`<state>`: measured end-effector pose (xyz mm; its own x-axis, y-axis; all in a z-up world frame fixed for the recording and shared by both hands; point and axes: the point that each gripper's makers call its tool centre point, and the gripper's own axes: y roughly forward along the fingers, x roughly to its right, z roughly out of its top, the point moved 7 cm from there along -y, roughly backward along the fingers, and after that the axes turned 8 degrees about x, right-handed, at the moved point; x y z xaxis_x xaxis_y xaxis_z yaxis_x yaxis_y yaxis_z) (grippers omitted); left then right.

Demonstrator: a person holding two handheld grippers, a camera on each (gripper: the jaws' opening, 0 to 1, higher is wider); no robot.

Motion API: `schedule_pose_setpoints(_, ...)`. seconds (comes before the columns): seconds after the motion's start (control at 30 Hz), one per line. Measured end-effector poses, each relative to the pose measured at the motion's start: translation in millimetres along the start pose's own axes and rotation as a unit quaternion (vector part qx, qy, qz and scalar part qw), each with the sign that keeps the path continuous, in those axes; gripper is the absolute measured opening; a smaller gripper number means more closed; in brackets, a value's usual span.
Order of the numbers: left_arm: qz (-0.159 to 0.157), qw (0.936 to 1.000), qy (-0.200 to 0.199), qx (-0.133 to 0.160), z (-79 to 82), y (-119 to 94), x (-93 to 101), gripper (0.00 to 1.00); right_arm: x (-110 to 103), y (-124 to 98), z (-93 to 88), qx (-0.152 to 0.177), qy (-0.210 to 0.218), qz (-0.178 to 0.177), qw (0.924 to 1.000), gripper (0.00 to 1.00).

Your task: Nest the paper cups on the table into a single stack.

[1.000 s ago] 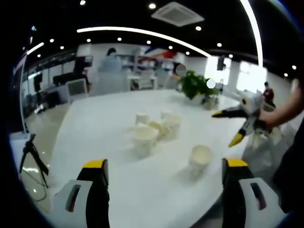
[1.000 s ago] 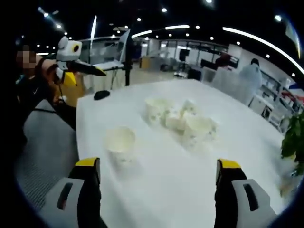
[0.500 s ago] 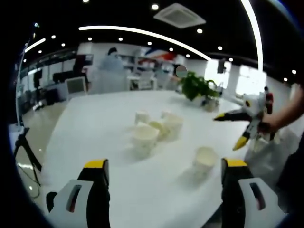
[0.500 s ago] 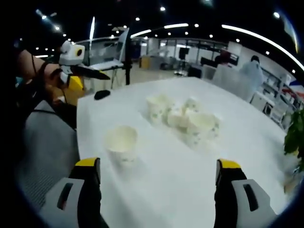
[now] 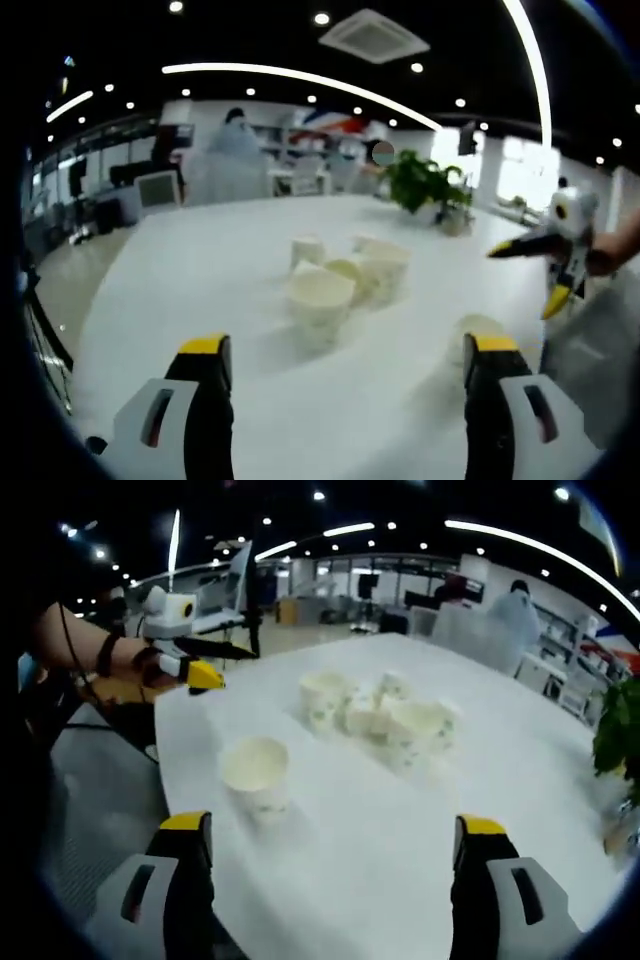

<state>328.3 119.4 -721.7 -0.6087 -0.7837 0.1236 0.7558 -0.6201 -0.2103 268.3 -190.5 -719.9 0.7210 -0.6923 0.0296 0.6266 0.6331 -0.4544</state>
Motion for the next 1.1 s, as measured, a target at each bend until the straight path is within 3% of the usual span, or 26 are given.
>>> schedule_pose_setpoints(0.17,-0.004,1.0,0.002,-0.004,-1.1,13,4.0,0.96,-1,-4,-5.2,-0.004,0.004,-0.003,1.0,0.98)
schedule_pose_setpoints(1.1,-0.02,0.9997,0.006,-0.011,-8.9,71,-13.4,0.88,8,-5,-13.9,-0.014,0.021,0.007,0.9997,0.95)
